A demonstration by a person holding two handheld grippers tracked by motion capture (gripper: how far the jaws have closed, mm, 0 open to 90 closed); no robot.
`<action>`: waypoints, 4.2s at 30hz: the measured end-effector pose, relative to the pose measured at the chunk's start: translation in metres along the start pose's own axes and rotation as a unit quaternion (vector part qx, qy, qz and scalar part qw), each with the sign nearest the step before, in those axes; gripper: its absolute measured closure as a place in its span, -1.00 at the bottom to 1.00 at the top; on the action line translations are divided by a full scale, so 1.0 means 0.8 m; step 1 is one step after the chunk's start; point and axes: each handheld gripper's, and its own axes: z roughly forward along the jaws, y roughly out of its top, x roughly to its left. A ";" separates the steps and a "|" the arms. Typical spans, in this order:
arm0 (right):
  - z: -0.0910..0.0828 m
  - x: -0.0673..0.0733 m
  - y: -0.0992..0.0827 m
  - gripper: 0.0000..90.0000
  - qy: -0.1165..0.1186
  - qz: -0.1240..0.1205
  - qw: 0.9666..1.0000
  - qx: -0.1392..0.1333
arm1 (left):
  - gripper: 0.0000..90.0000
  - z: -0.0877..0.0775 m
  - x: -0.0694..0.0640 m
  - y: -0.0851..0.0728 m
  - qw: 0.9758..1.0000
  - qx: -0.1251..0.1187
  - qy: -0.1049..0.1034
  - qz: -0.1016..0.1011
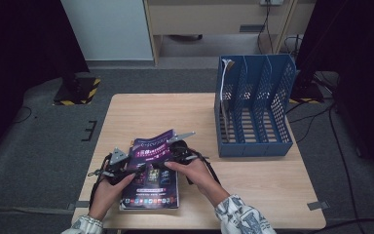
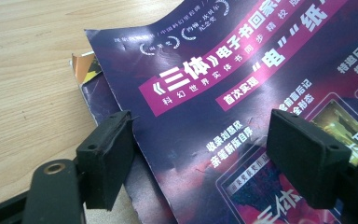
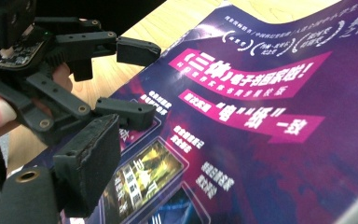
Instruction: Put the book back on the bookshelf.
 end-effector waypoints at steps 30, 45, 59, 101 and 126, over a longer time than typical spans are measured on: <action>-0.019 0.011 0.013 0.69 -0.048 -0.031 0.996 -0.065 | -0.73 -0.013 0.002 0.010 0.999 -0.036 -0.009 -0.018; -0.057 0.007 0.013 0.71 -0.071 -0.077 0.988 -0.113 | -0.73 -0.004 -0.013 0.012 0.998 -0.022 -0.051 0.008; -0.072 0.014 0.017 0.74 -0.079 -0.104 0.979 -0.159 | -0.79 0.005 -0.023 0.013 0.996 0.005 -0.087 0.027; -0.099 0.028 0.032 0.78 -0.065 -0.163 0.954 -0.243 | 0.27 -0.009 -0.015 0.032 0.992 -0.021 -0.121 0.025; -0.110 0.022 0.039 0.78 -0.069 -0.140 0.962 -0.224 | 0.64 -0.024 -0.011 0.045 0.994 -0.036 -0.090 0.054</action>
